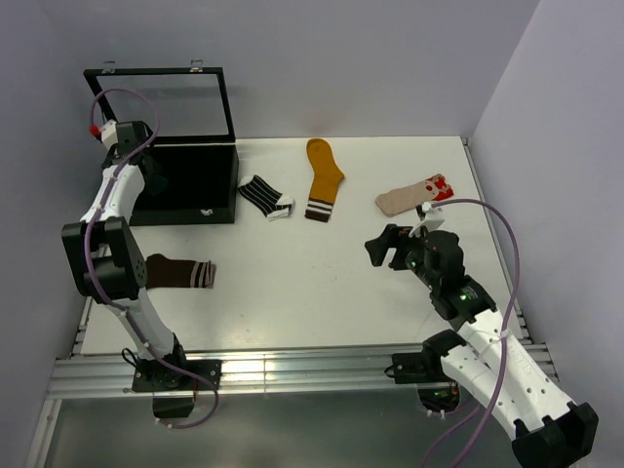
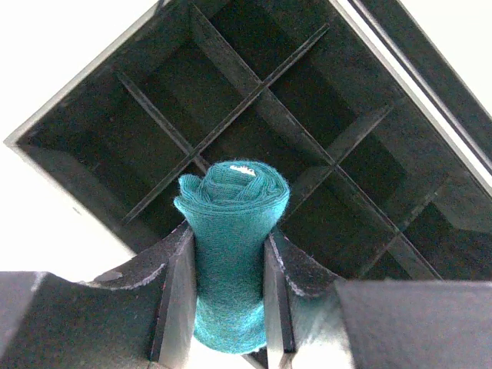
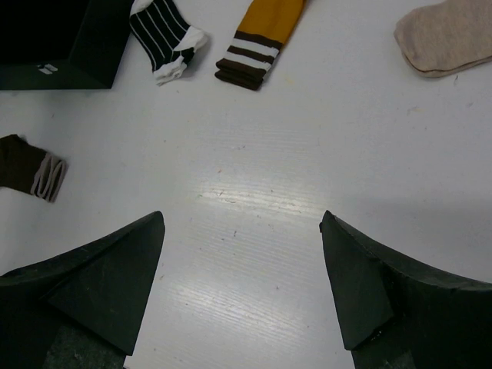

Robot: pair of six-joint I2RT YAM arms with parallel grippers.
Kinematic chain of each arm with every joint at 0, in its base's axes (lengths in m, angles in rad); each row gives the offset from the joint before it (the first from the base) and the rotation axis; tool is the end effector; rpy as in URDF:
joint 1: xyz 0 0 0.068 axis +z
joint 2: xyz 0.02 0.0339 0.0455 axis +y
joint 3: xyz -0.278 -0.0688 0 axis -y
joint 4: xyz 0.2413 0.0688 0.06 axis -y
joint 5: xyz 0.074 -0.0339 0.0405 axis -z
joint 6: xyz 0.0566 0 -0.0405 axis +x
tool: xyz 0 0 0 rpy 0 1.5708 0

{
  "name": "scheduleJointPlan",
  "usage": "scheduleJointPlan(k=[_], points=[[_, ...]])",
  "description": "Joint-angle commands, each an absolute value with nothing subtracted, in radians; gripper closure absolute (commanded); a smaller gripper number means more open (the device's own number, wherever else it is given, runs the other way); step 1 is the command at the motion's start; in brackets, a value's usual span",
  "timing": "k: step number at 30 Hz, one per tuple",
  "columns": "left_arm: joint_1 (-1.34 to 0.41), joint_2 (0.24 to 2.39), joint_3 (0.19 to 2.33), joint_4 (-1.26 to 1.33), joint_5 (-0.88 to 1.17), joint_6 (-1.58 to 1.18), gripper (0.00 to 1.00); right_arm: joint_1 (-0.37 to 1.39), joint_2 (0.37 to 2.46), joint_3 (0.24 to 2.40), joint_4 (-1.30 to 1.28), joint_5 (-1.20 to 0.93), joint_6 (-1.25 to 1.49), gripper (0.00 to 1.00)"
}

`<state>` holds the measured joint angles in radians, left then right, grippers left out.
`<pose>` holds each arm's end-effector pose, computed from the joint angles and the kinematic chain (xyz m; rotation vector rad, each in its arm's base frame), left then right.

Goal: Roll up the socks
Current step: Place the sock in the storage box.

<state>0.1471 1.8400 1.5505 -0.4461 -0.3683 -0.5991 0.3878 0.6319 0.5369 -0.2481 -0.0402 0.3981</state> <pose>0.4286 0.0841 0.2850 -0.9916 2.0239 0.1844 0.1515 0.0643 0.2706 -0.0176 1.9547 0.5637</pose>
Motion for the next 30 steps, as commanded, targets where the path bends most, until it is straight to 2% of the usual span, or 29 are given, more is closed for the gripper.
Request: scheduleJointPlan(k=[1,16,30], points=[[0.149,1.871,1.539,-0.365,-0.405,-0.624,1.00,0.382,0.635,0.575,-0.198,-0.055,0.367,0.10],[0.164,1.973,1.516,-0.397,-0.430,-0.623,1.00,0.382,0.670,0.578,-0.167,-0.078,0.341,0.10],[0.164,2.022,1.539,-0.503,-0.365,-0.598,1.00,0.382,0.667,0.566,-0.155,-0.075,0.336,0.10]])
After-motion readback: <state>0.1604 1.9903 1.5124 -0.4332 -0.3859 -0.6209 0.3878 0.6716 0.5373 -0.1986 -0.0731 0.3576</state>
